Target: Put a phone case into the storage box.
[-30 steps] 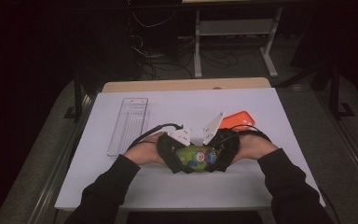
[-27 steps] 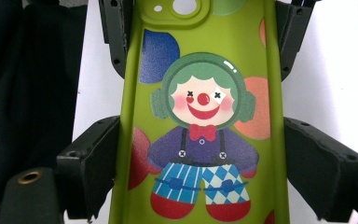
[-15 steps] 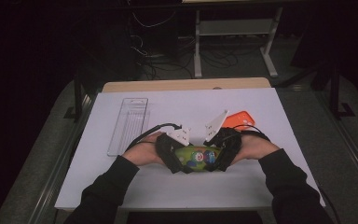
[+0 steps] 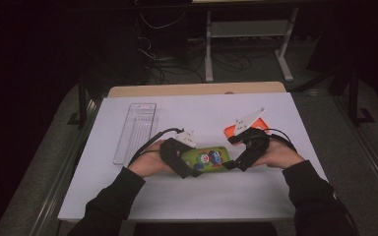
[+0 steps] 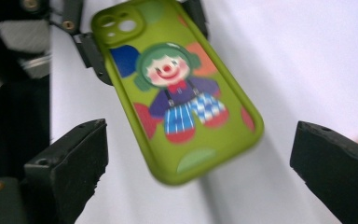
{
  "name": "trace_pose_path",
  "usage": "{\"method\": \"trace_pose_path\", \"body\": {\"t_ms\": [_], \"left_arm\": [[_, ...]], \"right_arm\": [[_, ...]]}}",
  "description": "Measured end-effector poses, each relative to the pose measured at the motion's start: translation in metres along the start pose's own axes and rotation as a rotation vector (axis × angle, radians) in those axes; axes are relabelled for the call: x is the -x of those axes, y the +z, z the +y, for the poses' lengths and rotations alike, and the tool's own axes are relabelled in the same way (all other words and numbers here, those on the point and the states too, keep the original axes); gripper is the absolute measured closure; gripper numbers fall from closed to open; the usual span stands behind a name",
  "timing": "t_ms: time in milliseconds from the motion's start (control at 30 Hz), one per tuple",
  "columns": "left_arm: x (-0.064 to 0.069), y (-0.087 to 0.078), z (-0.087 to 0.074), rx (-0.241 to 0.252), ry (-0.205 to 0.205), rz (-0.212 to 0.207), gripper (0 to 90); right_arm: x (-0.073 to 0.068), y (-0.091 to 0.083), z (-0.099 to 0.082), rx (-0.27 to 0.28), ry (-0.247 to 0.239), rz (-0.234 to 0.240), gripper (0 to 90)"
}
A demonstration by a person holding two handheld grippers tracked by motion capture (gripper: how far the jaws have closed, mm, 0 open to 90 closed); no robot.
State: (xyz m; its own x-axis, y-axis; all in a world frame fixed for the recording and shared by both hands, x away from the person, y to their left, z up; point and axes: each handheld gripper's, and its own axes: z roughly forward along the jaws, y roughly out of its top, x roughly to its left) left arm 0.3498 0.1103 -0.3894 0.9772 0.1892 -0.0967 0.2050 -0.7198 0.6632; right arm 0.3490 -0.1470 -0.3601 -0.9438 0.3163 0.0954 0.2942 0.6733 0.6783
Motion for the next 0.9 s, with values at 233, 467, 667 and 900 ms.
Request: {"method": "trace_pose_path", "body": {"t_ms": [233,467,667,900], "left_arm": [[-0.002,-0.001,-0.002,-0.001,-0.118,0.097,15.6],[-0.004,-0.005,-0.003,0.005,-0.159,0.17,15.6],[-0.005,-0.007,-0.003,0.023,-0.189,0.189,15.6],[-0.007,-0.011,-0.004,0.021,-0.205,0.198,15.6]], "right_arm": [[0.001,-0.001,-0.017,0.071,0.158,-0.046,1.6],[-0.007,0.004,-0.032,0.151,0.249,-0.224,2.2],[-0.017,0.011,-0.04,0.185,0.31,-0.309,2.0],[-0.029,0.022,-0.044,0.197,0.326,-0.35,1.4]]}}
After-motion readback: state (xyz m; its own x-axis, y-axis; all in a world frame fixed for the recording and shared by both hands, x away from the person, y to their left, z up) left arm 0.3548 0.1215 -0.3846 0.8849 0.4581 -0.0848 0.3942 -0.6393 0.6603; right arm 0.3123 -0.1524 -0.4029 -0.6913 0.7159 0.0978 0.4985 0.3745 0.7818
